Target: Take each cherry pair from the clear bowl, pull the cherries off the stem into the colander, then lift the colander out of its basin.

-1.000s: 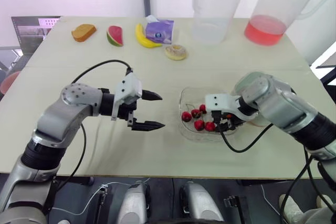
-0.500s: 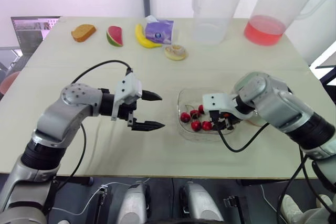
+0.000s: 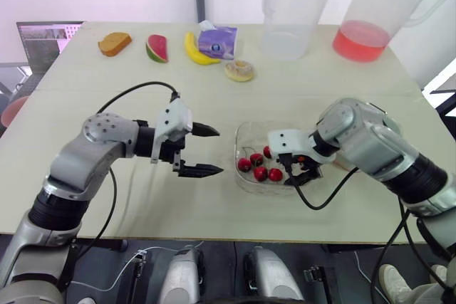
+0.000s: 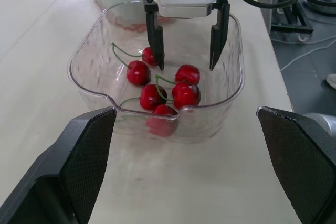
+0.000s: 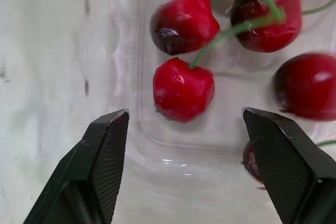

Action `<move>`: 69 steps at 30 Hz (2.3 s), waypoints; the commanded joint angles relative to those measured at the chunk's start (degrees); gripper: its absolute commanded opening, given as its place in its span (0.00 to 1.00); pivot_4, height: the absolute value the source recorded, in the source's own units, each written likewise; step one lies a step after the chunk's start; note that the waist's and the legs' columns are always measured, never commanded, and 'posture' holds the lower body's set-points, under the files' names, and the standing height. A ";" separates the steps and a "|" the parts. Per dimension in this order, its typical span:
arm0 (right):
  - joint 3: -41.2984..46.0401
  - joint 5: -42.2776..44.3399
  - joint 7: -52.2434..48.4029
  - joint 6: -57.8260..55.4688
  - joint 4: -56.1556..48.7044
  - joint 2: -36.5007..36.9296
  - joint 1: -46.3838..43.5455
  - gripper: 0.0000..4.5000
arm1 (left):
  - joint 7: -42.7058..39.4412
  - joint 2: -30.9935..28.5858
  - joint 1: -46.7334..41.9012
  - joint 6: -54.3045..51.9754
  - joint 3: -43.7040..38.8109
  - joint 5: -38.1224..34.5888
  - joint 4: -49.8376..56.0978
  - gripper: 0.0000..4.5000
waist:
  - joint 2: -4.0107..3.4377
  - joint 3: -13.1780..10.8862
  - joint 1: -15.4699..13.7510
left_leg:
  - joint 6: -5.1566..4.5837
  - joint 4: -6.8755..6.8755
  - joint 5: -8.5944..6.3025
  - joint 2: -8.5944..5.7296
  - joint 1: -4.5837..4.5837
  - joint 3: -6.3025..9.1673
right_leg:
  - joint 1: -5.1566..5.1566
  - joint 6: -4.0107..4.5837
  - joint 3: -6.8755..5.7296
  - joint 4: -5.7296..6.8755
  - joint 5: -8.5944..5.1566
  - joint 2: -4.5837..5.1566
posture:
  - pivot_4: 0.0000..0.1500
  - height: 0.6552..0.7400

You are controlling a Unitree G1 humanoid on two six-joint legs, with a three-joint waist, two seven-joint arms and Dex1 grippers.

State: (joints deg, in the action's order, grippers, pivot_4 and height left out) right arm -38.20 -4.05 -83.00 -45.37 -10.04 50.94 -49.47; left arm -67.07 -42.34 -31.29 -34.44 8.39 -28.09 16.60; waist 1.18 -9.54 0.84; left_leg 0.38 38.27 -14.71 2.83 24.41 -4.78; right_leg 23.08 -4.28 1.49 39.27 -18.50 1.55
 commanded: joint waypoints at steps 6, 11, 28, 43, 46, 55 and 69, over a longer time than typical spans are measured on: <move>0.11 -1.16 0.67 0.49 0.43 -1.94 -0.29 0.83 | 0.23 -0.29 -0.59 0.39 -1.50 -0.72 1.23 1.00 | 0.00 0.00 0.18 | 0.00 0.00 0.00 0.01 0.00 0.00 | 0.00 0.00 0.00 0.00 0.00 -0.01 | 1.00 1.00; 0.02 -1.87 1.12 0.49 1.65 -3.78 -0.23 0.83 | 0.11 -0.27 -0.76 0.50 -1.35 -0.54 0.87 1.00 | 0.00 0.00 0.35 | 0.01 0.00 0.00 0.02 -0.03 0.01 | 0.00 0.00 0.00 0.03 0.00 -0.04 | 1.00 1.00; -0.26 -2.91 0.38 -0.76 0.20 -5.52 0.69 0.01 | -0.10 -0.34 -0.91 0.62 -1.21 -0.26 0.59 1.00 | 0.04 0.03 0.38 | 0.04 0.00 0.02 0.02 -0.07 0.01 | -0.01 0.01 0.00 0.08 0.00 -0.04 | 1.00 1.00; 4.89 0.57 -3.19 -3.82 -6.31 -2.12 -4.17 0.41 | -0.47 0.06 -1.74 1.20 -0.79 0.22 -0.80 1.00 | -0.01 0.00 0.03 | 0.04 0.00 0.02 0.00 -0.01 0.00 | 0.03 0.01 0.00 0.08 0.00 0.00 | 1.00 1.00; 6.08 3.03 -3.95 -6.37 -8.66 -1.60 -5.63 0.74 | -0.54 0.08 -1.90 1.33 -0.84 0.29 -1.05 1.00 | -0.01 0.00 0.01 | 0.04 0.00 0.02 0.00 -0.01 0.01 | 0.03 0.01 -0.01 0.08 0.00 0.01 | 1.00 1.00; 1.25 1.35 -0.87 -5.86 -8.96 -2.78 -5.78 0.74 | -0.37 0.43 -2.23 1.34 -0.88 0.45 -1.20 1.00 | -0.01 0.00 0.00 | 0.03 0.00 0.02 -0.01 0.00 0.00 | 0.03 0.01 -0.01 0.08 0.00 0.02 | 1.00 1.00; -4.75 -2.46 1.87 -2.69 -2.77 -6.13 -5.18 0.74 | 0.49 0.48 -1.81 1.51 -1.87 -0.02 -0.10 1.00 | 0.00 0.00 0.01 | 0.04 0.00 0.02 -0.01 0.01 -0.01 | 0.06 0.01 -0.01 0.08 0.00 0.02 | 1.00 1.00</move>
State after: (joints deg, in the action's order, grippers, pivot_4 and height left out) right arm -43.14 -6.00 -81.34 -48.40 -12.55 45.37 -54.43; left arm -66.93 -41.68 -32.30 -33.41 8.17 -27.53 14.74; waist 1.18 -9.54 0.85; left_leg 0.42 38.27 -14.69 2.82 24.42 -4.78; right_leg 23.14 -4.27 1.48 39.35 -18.50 1.57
